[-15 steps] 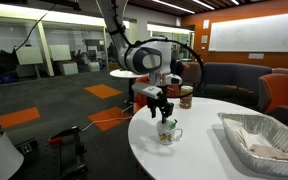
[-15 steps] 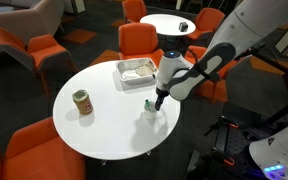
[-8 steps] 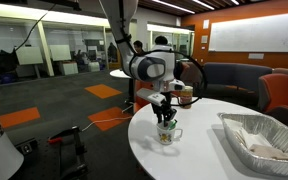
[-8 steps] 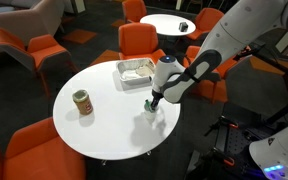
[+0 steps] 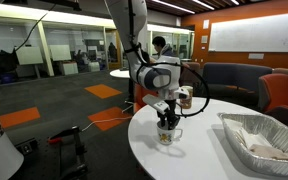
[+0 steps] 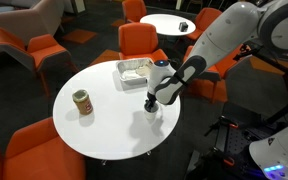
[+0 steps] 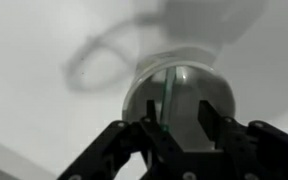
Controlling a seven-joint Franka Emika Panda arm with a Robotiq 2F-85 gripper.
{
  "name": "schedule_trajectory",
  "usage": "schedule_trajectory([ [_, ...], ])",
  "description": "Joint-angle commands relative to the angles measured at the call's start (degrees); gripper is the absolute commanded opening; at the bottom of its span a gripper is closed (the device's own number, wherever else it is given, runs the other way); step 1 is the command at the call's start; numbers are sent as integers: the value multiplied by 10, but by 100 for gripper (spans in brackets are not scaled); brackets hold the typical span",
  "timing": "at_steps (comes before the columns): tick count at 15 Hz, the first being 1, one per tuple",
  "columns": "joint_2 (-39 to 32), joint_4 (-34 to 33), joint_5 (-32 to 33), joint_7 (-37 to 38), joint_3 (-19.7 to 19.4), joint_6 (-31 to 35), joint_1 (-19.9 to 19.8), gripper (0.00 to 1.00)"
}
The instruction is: Take the pen out of the mug and put it on the table
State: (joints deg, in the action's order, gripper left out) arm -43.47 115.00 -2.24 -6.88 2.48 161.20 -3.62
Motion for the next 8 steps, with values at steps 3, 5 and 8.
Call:
schedule_trajectory([
  [3, -25, -29, -7, 28, 0, 1, 1, 3],
  [5, -10, -18, 0, 45, -14, -5, 17, 0],
  [8, 28, 8, 10, 65, -35, -23, 41, 3],
])
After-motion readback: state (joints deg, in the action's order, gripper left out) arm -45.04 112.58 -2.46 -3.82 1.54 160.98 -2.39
